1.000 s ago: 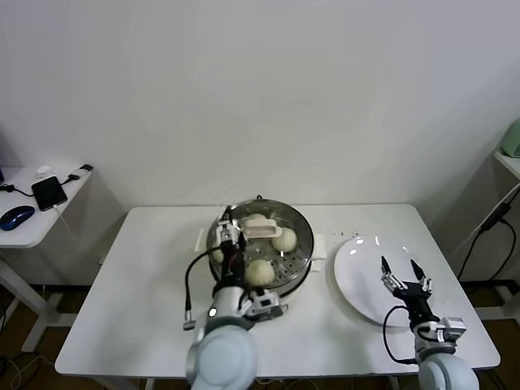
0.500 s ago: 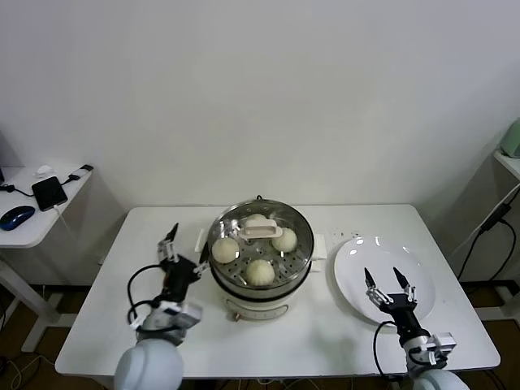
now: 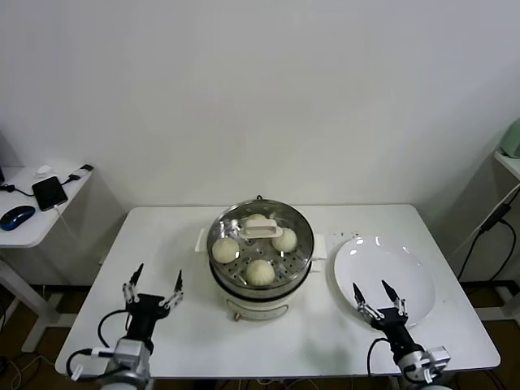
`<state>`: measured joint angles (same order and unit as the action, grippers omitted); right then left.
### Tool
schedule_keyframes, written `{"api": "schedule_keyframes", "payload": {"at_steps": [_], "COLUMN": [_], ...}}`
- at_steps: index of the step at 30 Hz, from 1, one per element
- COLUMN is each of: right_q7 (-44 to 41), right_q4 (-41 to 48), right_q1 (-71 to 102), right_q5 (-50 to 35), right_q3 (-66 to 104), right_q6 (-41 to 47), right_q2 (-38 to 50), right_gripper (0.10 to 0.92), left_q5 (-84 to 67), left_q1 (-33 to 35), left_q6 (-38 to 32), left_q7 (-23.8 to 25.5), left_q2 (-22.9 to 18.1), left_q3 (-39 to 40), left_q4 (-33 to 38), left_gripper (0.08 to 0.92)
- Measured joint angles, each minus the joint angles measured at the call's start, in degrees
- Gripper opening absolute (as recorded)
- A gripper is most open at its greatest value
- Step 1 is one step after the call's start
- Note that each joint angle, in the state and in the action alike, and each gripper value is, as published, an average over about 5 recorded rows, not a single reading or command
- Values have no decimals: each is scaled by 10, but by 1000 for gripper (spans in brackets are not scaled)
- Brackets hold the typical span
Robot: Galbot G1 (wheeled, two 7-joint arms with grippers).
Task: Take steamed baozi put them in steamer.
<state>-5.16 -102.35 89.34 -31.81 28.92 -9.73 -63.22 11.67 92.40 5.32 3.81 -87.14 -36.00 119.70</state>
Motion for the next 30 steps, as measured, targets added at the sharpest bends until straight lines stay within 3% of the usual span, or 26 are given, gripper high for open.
{"api": "schedule_keyframes", "payload": {"at_steps": [12, 30], "right_q7": [26, 56], "right_q4": [-68, -132], "right_q1": [44, 73], "right_q5": [-4, 16], "right_q3": [3, 1], "right_q6": [53, 105], "right_q2": [12, 18], "right_gripper": [823, 823], "left_q5": [-89, -120], "left_q1": [78, 117], "left_q6": [18, 36], "left_q7": [11, 15], "left_q2": [0, -3], "left_q3": [14, 17], "left_q4": [22, 58], "left_gripper": [823, 823]}}
